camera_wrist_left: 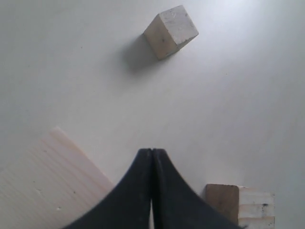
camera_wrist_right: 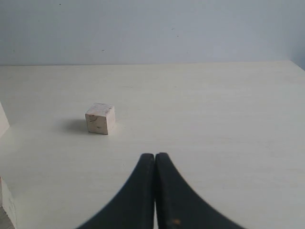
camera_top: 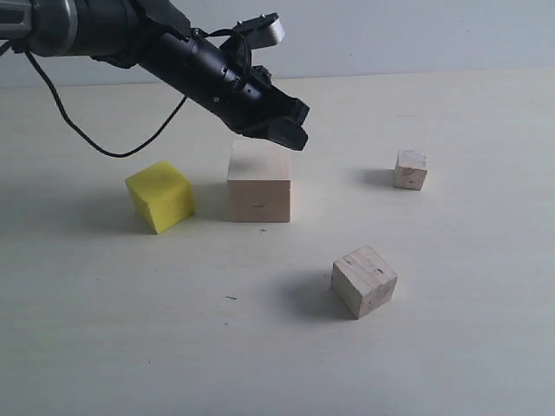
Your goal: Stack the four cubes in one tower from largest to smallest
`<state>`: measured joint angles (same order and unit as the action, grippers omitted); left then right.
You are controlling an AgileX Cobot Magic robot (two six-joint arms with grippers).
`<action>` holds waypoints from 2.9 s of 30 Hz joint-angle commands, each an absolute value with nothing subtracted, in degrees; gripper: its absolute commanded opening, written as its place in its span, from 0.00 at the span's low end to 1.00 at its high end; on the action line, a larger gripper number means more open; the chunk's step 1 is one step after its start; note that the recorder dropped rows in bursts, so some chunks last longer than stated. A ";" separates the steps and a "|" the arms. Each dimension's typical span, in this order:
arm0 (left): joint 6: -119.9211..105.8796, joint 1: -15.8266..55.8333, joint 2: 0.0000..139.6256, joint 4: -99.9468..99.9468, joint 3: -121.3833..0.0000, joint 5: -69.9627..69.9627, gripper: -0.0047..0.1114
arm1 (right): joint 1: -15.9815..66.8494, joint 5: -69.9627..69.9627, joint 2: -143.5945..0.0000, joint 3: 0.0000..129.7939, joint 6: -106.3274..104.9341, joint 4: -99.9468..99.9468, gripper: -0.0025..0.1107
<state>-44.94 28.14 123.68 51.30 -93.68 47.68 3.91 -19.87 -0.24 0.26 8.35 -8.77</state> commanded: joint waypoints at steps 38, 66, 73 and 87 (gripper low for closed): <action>-23.58 27.96 108.48 -7.13 -78.12 49.11 0.70 | 4.04 -19.18 0.00 0.00 8.03 -9.01 0.02; -23.70 25.57 118.39 -4.77 -78.12 42.49 0.70 | 4.04 -19.18 0.00 0.00 8.03 -9.01 0.02; -24.86 25.57 119.39 -4.77 -78.23 41.58 0.69 | 4.04 -19.18 0.00 0.00 8.03 -9.01 0.02; -25.29 25.57 115.03 -7.33 -85.60 56.72 0.04 | 4.04 -19.18 0.00 0.00 8.03 -9.01 0.02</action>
<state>-24.99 25.67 118.29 -6.56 -83.25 52.03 3.91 -19.87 -0.24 0.26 8.35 -8.77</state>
